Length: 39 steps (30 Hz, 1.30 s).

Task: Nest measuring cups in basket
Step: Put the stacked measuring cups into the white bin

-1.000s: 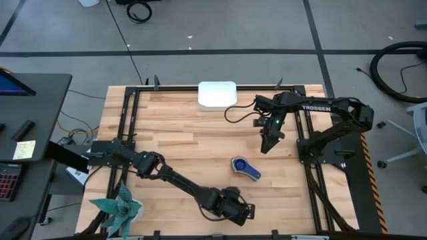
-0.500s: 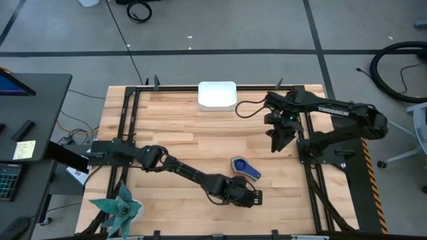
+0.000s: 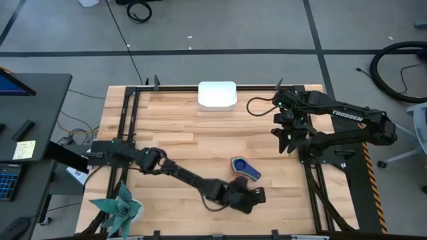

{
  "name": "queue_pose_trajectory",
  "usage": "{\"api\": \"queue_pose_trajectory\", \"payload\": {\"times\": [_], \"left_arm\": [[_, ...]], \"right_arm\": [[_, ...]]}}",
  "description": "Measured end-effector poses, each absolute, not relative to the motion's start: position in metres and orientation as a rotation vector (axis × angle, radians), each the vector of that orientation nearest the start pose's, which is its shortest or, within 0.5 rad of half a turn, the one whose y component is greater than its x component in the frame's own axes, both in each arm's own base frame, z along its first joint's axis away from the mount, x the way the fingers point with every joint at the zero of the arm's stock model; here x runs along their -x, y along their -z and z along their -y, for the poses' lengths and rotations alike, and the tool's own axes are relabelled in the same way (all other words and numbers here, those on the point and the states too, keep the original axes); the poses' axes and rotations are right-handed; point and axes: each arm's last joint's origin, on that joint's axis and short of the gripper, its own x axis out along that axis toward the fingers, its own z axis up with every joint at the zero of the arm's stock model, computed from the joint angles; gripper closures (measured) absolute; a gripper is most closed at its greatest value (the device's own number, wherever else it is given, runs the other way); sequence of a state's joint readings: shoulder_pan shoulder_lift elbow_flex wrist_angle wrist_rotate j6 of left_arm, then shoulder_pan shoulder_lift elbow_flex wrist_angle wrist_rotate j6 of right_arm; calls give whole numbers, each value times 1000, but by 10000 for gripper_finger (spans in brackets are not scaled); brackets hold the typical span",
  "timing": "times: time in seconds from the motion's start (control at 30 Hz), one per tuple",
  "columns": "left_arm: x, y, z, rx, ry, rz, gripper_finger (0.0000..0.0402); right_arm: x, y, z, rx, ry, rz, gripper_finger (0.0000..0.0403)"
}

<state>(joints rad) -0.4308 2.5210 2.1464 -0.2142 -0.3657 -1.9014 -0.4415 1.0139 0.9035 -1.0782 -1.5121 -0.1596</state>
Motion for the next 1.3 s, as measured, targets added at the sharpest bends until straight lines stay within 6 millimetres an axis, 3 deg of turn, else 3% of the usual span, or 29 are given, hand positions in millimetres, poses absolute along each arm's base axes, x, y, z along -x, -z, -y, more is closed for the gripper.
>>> {"api": "queue_pose_trajectory", "payload": {"times": [0.17,0.27,0.37,0.63,0.83,1.03,1.17,1.3], "left_arm": [[-487,-165,260,1717,-693,-69,398],[-472,-168,278,1757,-714,217,399],[-469,-169,281,1728,-712,267,395],[-481,-169,262,1582,-734,180,365],[-495,-166,247,1757,-700,-59,330],[-510,-164,222,1682,-652,-244,297],[-515,-164,212,1685,-650,-269,293],[-516,-166,213,1693,-626,-247,292]], "right_arm": [[-155,-296,36,-880,-1002,-623,204],[-156,-296,35,-874,-1013,-626,204],[-156,-296,34,-870,-1019,-627,204],[-156,-296,34,-866,-1021,-625,204],[-158,-297,34,-848,-1025,-613,204],[-159,-298,35,-844,-1025,-608,204],[-160,-298,35,-844,-1025,-608,204],[-160,-298,35,-844,-1025,-608,204]]}}
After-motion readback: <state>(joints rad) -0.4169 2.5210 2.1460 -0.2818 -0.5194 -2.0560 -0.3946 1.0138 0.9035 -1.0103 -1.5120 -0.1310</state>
